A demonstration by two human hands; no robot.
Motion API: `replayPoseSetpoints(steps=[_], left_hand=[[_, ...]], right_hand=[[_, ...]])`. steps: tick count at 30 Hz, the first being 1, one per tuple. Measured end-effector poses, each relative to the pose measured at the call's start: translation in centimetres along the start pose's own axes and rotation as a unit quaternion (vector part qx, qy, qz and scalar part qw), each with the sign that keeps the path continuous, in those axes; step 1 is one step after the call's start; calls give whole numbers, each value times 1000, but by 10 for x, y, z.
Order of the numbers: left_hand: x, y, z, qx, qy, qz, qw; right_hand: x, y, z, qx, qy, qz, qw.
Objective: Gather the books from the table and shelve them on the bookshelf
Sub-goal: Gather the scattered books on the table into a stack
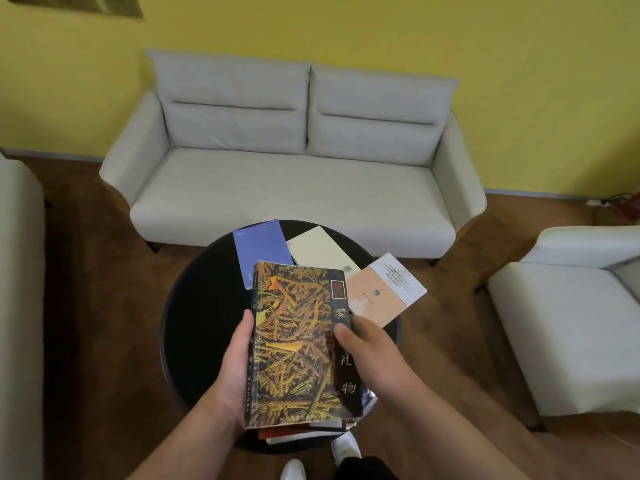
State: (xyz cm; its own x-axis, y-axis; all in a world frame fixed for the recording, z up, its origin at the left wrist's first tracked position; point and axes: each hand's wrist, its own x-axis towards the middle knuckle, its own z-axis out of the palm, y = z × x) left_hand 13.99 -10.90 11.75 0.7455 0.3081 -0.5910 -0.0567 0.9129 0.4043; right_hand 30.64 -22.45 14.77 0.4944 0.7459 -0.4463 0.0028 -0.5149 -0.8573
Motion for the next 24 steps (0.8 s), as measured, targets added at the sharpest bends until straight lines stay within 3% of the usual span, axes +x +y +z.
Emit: replayPoseSetpoints(steps=[3, 5, 8, 11, 12, 13, 14, 16, 17, 18, 20, 24], left_hand=[[0, 4, 4, 69, 52, 4, 996], [4, 7, 2, 224, 125, 70, 964], [9, 4, -1, 515, 231, 124, 816], [18, -4, -14, 674, 266, 127, 678], [21, -8, -20, 689, 269, 136, 660], [24, -11, -27, 681, 264, 137, 669], [26, -13, -33, 634, 255, 129, 718], [27, -13, -40, 443, 207, 76, 869], [28, -14, -45, 338, 170, 49, 924], [28, -16, -50, 259, 136, 31, 956], [27, -17, -54, 210, 111, 25, 971], [36, -19, -58, 183, 122, 32, 975]], right_hand=[[7, 13, 2, 17, 17, 28, 999], [9, 19, 2, 32, 45, 29, 998], [15, 31, 5, -36, 34, 32, 998], [18, 42, 15, -167, 32, 12, 985], [21, 46, 16, -206, 31, 6, 978], [23, 49, 16, -231, 28, 8, 973], [26, 53, 15, -218, 26, 18, 975], [31, 58, 10, -64, 14, 87, 994], [32, 60, 10, 47, 2, 126, 991], [33, 62, 10, 139, -7, 156, 978], [38, 72, 12, 199, -25, 163, 966], [42, 79, 18, 149, -56, 135, 978]])
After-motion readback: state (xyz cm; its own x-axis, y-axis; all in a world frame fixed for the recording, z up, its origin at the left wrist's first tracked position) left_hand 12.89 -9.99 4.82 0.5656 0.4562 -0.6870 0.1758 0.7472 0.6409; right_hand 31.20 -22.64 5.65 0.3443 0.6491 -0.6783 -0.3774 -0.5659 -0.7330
